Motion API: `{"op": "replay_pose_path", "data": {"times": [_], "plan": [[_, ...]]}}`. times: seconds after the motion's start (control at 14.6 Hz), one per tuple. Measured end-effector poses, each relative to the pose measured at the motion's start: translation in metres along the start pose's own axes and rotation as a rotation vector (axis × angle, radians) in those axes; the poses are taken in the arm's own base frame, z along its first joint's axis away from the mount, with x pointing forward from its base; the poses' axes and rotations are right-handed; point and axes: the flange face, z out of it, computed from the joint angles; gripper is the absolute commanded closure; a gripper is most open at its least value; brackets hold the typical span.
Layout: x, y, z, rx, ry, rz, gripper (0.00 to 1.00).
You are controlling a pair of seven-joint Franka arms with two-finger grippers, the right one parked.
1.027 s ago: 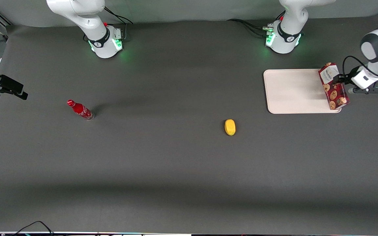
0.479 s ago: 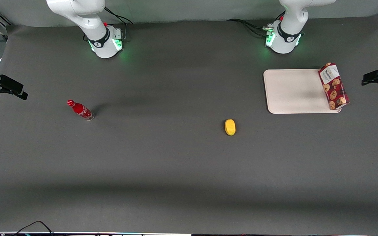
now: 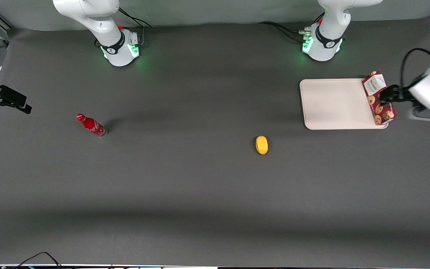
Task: Place red cookie box on tray
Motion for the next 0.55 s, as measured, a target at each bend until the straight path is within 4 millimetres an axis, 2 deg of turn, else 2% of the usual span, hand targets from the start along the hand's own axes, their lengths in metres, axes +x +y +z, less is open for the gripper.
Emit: {"op": "replay_pose_path", "data": {"times": [0.07, 0.14, 0.55], "plan": [[0.005, 0.011, -0.004, -0.008, 0.008, 0.005, 0.00], [0.009, 0.013, -0.008, -0.014, 0.012, 0.007, 0.00], [0.028, -0.004, -0.038, -0.030, 0.031, -0.019, 0.00]]}}
